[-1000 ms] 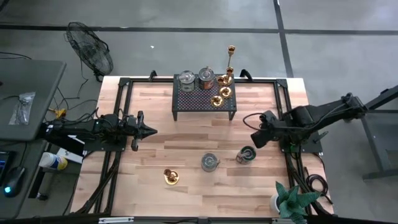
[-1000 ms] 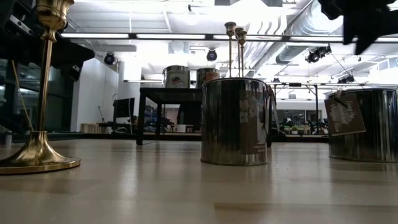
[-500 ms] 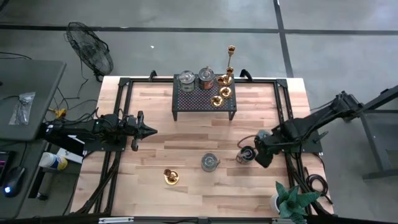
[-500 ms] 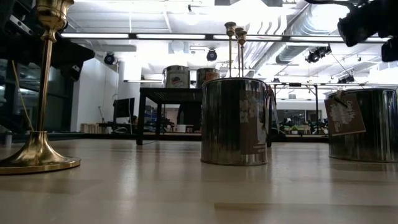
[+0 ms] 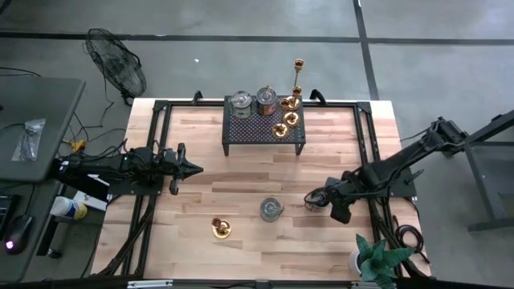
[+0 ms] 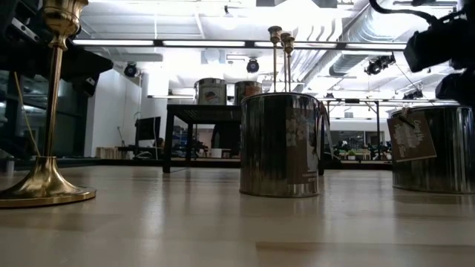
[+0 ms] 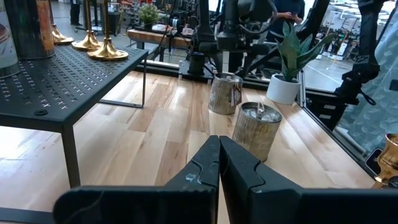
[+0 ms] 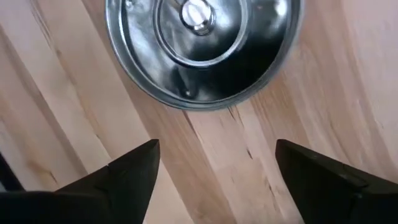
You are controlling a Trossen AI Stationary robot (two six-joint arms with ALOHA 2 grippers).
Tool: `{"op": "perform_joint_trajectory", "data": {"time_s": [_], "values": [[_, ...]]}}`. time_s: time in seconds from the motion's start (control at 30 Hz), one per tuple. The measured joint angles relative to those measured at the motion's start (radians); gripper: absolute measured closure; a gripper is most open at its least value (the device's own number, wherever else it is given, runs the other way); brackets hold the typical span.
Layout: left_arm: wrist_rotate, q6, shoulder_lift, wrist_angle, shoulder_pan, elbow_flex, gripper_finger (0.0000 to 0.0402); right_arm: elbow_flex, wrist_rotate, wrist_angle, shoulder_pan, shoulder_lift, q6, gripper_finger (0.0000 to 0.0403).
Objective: Pick & Place candle stick holders
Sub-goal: Move the brown scented candle to the middle of the table
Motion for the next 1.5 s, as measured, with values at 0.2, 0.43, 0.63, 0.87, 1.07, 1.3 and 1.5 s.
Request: {"op": "perform_joint_trajectory", "data": {"time_s": [0.2, 0.43, 0.63, 0.87, 1.07, 1.3, 1.5], "values": [[0.0, 0.0, 0.0, 0.0, 0.0, 0.0, 0.0401, -0.058, 0.029, 0.093, 0.0, 0.008, -0.02, 0.0087], [0.0, 0.0, 0.0, 0.0, 0.0, 0.0, 0.0401, -0.072, 0.075, 0.177, -0.002, 0.069, -0.144, 0.0087], [0.0, 0.0, 0.0, 0.0, 0.0, 0.0, 0.0401, -0.072, 0.113, 0.246, -0.022, 0.114, -0.205, 0.0087], [0.0, 0.0, 0.0, 0.0, 0.0, 0.0, 0.0401, -0.072, 0.112, 0.375, -0.062, 0.17, -0.277, 0.0087], [0.0, 0.0, 0.0, 0.0, 0.0, 0.0, 0.0401, -0.072, 0.111, 0.531, -0.114, 0.219, -0.348, 0.0087], [0.0, 0.0, 0.0, 0.0, 0.0, 0.0, 0.0401, -0.072, 0.113, 0.727, -0.182, 0.272, -0.418, 0.0087], [0.0, 0.0, 0.0, 0.0, 0.0, 0.0, 0.0401, -0.072, 0.113, 0.876, -0.223, 0.327, -0.503, 0.0087]]}}
